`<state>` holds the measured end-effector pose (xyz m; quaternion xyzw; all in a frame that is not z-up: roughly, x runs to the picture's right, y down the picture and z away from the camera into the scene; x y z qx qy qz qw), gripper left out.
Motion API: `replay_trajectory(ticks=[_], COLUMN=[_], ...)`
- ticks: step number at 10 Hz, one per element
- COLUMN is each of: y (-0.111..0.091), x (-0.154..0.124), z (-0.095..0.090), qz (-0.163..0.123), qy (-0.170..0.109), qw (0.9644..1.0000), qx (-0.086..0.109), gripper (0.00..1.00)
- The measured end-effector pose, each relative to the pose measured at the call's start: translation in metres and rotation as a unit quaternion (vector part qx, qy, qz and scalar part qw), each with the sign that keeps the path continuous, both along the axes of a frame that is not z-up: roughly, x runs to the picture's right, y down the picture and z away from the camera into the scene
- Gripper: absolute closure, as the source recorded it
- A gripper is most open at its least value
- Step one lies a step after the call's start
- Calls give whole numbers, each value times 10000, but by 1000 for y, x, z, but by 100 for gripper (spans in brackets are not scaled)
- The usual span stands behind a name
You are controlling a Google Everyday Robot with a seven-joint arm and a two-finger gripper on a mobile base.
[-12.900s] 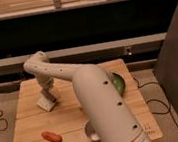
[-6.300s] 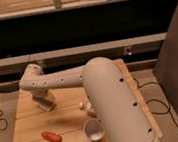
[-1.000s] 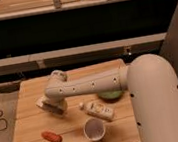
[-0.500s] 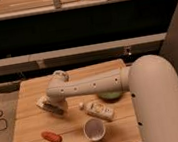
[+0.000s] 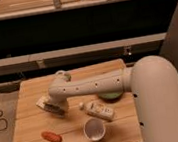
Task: Place the eraser on the white sponge
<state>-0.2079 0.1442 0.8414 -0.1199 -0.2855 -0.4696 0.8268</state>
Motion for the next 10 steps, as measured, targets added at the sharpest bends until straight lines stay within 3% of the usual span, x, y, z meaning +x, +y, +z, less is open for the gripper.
replay_trajectory(ticks=[6, 9, 10], y=[5, 6, 6], x=[5, 6, 7], z=[1, 1, 1], qz=[-194, -260, -251], qy=[-187, -222, -235], qw=[9996, 9993, 9993], qx=[-115, -158, -174], gripper=[99, 92, 77])
